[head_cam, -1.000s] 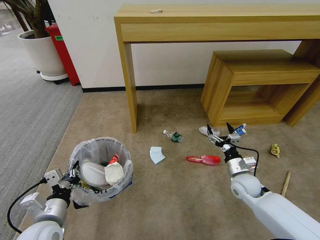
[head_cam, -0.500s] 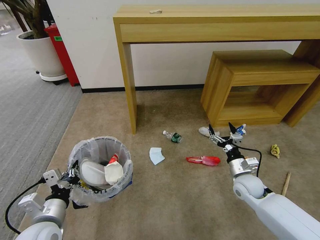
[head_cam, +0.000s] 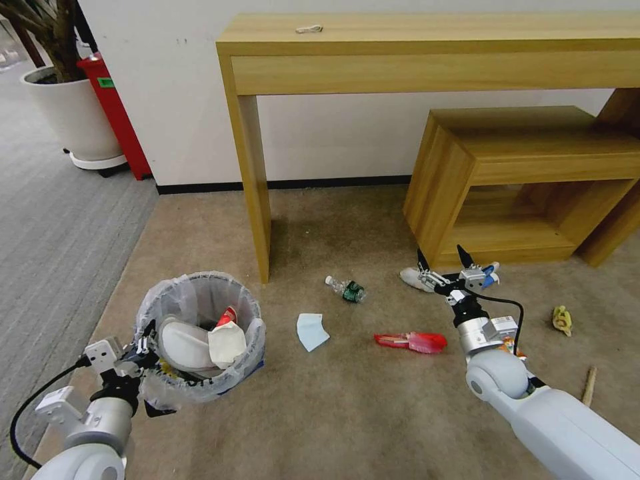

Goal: Pick up the trash bin and place the garbage on the floor into it.

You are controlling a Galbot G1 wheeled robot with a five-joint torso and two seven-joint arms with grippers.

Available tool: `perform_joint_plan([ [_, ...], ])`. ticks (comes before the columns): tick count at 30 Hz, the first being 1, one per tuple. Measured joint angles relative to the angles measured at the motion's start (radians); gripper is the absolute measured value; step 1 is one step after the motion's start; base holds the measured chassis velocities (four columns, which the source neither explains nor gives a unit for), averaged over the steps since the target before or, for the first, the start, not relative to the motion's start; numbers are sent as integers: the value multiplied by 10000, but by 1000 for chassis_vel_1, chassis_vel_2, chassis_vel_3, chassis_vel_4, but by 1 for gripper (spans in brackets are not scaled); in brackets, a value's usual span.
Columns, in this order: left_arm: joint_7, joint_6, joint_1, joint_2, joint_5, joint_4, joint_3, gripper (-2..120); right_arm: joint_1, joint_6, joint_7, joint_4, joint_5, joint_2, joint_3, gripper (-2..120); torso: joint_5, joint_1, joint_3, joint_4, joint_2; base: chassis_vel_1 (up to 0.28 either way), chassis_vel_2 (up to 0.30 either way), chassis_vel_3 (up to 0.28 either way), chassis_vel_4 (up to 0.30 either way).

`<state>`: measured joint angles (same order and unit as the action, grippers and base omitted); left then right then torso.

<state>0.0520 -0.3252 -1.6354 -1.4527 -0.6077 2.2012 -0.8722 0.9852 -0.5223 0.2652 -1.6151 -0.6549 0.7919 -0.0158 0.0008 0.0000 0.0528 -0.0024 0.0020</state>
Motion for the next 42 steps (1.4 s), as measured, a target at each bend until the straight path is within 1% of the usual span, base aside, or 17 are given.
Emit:
perform_joint_plan([
  [7, 0, 1, 11, 21, -6, -61, -12, 3, -129, 245, -143, -129, -555, -110, -241, 100, 0, -1, -3, -1, 0, -12, 13, 14, -11],
  [11, -1, 1, 36, 30, -7, -144, -15, 3, -227, 921, -525, -173, -1284, -408, -395, 100, -1, 0, -2, 0, 1, 0, 0, 0, 0],
  [15, -2, 25, 109, 32, -7, -251, -12, 3, -443, 1554, -1321, 334, -2603, -736, -999, 100, -2, 0, -2, -1, 0, 0, 0, 0, 0],
  [16, -2, 25, 109, 32, -7, -251, -12, 3, -443, 1554, -1321, 334, -2603, -736, -999, 100, -2, 0, -2, -1, 0, 0, 0, 0, 0],
  [18, -6, 46, 121, 20, 12, -329, 5, 3, -497, 1701, -2161, 675, -3170, -847, -1359, 100, 3, -1, -2, -1, 0, 0, 0, 0, 0],
  [19, -6, 46, 121, 20, 12, -329, 5, 3, -497, 1701, -2161, 675, -3170, -847, -1359, 100, 3, -1, -2, -1, 0, 0, 0, 0, 0],
  [20, -6, 66, 136, 10, 32, -377, 10, 3, -607, 1678, -2610, 918, -3436, -889, -1703, 100, -6, -1, -3, -3, 0, 0, 0, 0, 0],
  [22, -10, 81, 153, -11, 48, -427, 14, 3, -767, 1675, -3493, 1322, -3765, -862, -2137, 100, 2, 0, -2, -2, 1, 0, 0, 0, 0],
  [23, -10, 81, 153, -11, 48, -427, 14, 3, -767, 1675, -3493, 1322, -3765, -862, -2137, 100, 2, 0, -2, -2, 1, 0, 0, 0, 0],
  [27, -19, 131, 165, -67, 104, -520, 20, 3, -1530, 1159, -4897, 2716, -4236, -270, -3301, 100, 1, 0, -2, 0, 1, 0, 0, 0, 0],
  [28, -19, 131, 165, -67, 104, -520, 20, 3, -1530, 1159, -4897, 2716, -4236, -270, -3301, 100, 1, 0, -2, 0, 1, 0, 0, 0, 0],
  [31, -25, 167, 145, -81, 122, -558, 10, 3, -2025, 1055, -5325, 3606, -4447, 120, -3851, 92, -1, 0, -2, 1, 0, 0, 0, 0, 0],
  [32, -25, 167, 145, -81, 122, -558, 10, 3, -2025, 1055, -5325, 3606, -4447, 120, -3851, 92, -1, 0, -2, 1, 0, 0, 0, 0, 0],
  [35, -28, 219, 130, -120, 131, -589, -23, 3, -2627, 1098, -5679, 4759, -4710, 611, -4451, 99, -4, 0, -2, 0, 0, 0, 0, 0, 0],
  [39, -30, 224, 126, -128, 130, -589, -28, 3, -2731, 1211, -5718, 4936, -4830, 721, -4554, 100, -2, 0, -2, -1, 0, 0, 0, 0, 0],
  [40, -33, 240, 123, -136, 123, -594, -63, 3, -3106, 1310, -5910, 5791, -5033, 1162, -4981, 100, -2, 0, -2, 1, 0, 0, 0, 0, 0],
  [42, -34, 255, 142, -168, 120, -611, -70, 3, -3354, 1321, -6234, 6392, -5125, 1534, -5400, 100, -1, 0, -1, -1, 0, 0, 0, 0, 0],
])
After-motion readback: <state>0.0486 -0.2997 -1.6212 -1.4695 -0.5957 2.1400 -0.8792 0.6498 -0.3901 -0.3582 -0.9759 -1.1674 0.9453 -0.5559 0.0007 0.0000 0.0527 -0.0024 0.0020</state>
